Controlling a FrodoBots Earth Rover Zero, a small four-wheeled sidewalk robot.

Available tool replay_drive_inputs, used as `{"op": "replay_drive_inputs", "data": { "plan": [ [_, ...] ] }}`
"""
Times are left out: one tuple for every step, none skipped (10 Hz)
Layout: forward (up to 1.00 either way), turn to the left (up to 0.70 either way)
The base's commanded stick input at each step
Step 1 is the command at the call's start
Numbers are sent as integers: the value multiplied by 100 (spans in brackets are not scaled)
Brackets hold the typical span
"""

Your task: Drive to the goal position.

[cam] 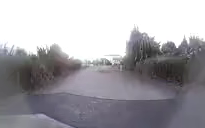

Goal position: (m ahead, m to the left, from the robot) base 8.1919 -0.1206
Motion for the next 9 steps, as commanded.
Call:
{"op": "replay_drive_inputs", "data": {
  "plan": [
    [85,0],
    [85,0],
    [85,0],
    [85,0],
    [85,0],
    [85,0],
    [85,0],
    [85,0],
    [85,0]
  ]
}}
